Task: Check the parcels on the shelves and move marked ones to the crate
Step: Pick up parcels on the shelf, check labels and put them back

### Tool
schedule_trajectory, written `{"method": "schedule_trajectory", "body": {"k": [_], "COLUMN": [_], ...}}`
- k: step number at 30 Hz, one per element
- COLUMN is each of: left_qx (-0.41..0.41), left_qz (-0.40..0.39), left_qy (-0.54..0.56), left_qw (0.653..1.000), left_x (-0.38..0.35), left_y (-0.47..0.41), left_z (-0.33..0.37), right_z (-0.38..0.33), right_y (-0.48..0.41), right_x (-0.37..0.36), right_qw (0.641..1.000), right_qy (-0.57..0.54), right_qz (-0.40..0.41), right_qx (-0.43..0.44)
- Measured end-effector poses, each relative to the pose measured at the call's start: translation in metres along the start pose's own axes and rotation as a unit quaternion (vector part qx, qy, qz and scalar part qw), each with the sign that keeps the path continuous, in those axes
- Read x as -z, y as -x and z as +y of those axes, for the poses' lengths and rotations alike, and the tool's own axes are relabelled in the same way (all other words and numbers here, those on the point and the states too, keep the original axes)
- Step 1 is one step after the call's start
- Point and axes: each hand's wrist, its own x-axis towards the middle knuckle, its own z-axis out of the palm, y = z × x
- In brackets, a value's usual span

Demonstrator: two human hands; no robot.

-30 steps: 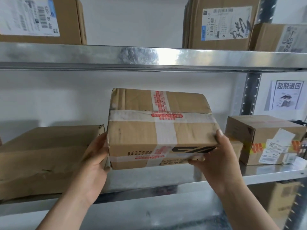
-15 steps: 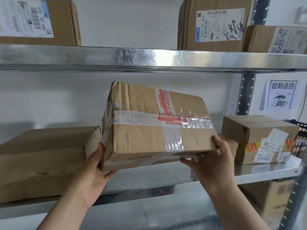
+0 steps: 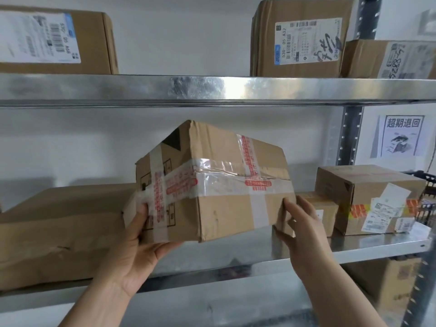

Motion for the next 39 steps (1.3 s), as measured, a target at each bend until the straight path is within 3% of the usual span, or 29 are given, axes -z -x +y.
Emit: {"method": "schedule_trajectory", "body": {"k": [3, 7, 20, 26, 39], "left_qx": [-0.035, -0.086, -0.22, -0.264, -0.239], "left_qz": [0.011, 0.007, 0.089, 0.078, 0.005], "left_qy": [-0.03, -0.103, -0.247, -0.283, -0.283], "left_qw": [0.999, 0.991, 0.939, 0.919, 0.929], "left_x": [-0.004, -0.01, -0.03, -0.027, 0.005], "left_y": [0.002, 0.007, 0.024, 0.023, 0.016], "left_z": [-0.001, -0.001, -0.016, -0.029, -0.03], "right_z": [-0.005, -0.009, -0.013, -0.009, 0.001], "right_y": [0.01, 0.029, 0.067, 0.068, 0.056], "right_x": [-0.007, -0.016, -0.026, -0.027, -0.026], "right_qw": [0.994, 0.986, 0.98, 0.98, 0.984], "right_qy": [0.094, 0.129, 0.054, 0.041, 0.0], "right_qz": [-0.011, -0.066, -0.193, -0.193, -0.146], "right_qx": [0.052, 0.078, -0.01, -0.023, -0.1]}}
